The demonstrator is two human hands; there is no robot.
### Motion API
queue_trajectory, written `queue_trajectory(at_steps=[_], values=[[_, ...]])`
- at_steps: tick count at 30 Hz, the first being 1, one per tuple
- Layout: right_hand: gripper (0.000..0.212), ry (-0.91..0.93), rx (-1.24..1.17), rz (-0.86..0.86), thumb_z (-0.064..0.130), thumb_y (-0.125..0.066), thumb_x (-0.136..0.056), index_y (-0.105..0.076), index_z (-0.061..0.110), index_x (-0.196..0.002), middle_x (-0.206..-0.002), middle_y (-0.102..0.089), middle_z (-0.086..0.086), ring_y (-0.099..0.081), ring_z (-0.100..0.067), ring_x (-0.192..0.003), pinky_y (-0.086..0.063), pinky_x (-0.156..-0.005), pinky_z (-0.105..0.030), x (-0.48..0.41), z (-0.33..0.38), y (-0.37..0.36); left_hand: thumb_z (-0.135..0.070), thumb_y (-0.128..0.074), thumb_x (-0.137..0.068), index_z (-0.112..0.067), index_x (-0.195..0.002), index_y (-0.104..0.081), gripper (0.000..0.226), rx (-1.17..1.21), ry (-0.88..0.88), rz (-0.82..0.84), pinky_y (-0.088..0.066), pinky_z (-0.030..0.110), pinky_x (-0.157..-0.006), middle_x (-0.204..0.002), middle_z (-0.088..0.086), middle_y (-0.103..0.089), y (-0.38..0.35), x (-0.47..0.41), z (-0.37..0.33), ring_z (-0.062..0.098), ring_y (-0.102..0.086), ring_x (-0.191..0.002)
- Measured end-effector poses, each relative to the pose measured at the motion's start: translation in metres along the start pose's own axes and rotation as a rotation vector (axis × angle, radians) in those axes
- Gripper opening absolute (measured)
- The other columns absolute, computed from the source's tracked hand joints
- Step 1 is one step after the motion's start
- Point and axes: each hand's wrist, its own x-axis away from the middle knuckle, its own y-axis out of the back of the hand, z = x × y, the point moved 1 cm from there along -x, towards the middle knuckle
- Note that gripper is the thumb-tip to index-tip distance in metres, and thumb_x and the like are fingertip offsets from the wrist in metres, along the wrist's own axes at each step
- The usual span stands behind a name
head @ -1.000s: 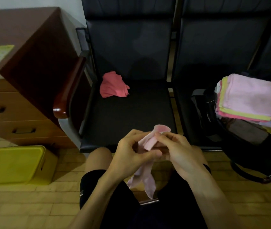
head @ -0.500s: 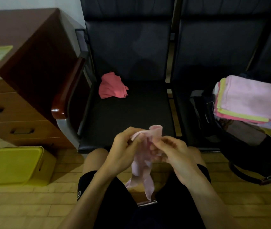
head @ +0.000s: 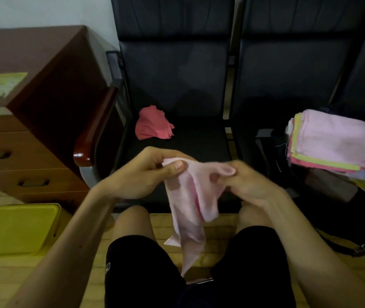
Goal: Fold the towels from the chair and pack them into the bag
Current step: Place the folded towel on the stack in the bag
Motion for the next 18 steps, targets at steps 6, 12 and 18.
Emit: queue_trajectory(at_steps=[6,12,18], values=[[0.013,0.364,0.24,-0.205,0.017,-0.073,-0.079,-0.075,0.024,-0.09,-0.091,-0.076,0.003,-0.071,-0.01,-0.087,-0.057,-0.074,-0.023,0.018,0.056,0.007,-0.036,-0.049,-0.094,-0.01,-0.107,-0.071,0.036,-0.31,0.117,-0.291,-0.056,0.031,-0.077,-0.094,0.006,-0.073,0.025,0.005,0.02,0.017,-0.069,-0.087],[0.02,0.368,0.165,-0.314,0.034,-0.071,-0.068,-0.073,0.025,-0.085,-0.086,-0.076,0.006,-0.073,-0.012,-0.082,-0.059,-0.067,-0.023,0.026,0.055,0.004,-0.034,-0.056,-0.09,-0.016,-0.097,-0.072,0.025,-0.184,0.054,-0.446,-0.056,0.019,-0.071,-0.089,0.0,-0.072,0.019,0.006,0.024,0.012,-0.068,-0.083],[0.023,0.401,0.006,-0.427,0.037,-0.062,-0.08,-0.076,0.02,-0.086,-0.09,-0.075,-0.01,-0.071,-0.018,-0.081,-0.057,-0.067,-0.028,0.029,0.056,0.004,-0.029,-0.056,-0.093,-0.009,-0.093,-0.07,0.024,0.224,-0.038,-0.47,-0.056,0.026,-0.078,-0.09,0.002,-0.071,0.01,0.003,0.022,0.014,-0.067,-0.085]])
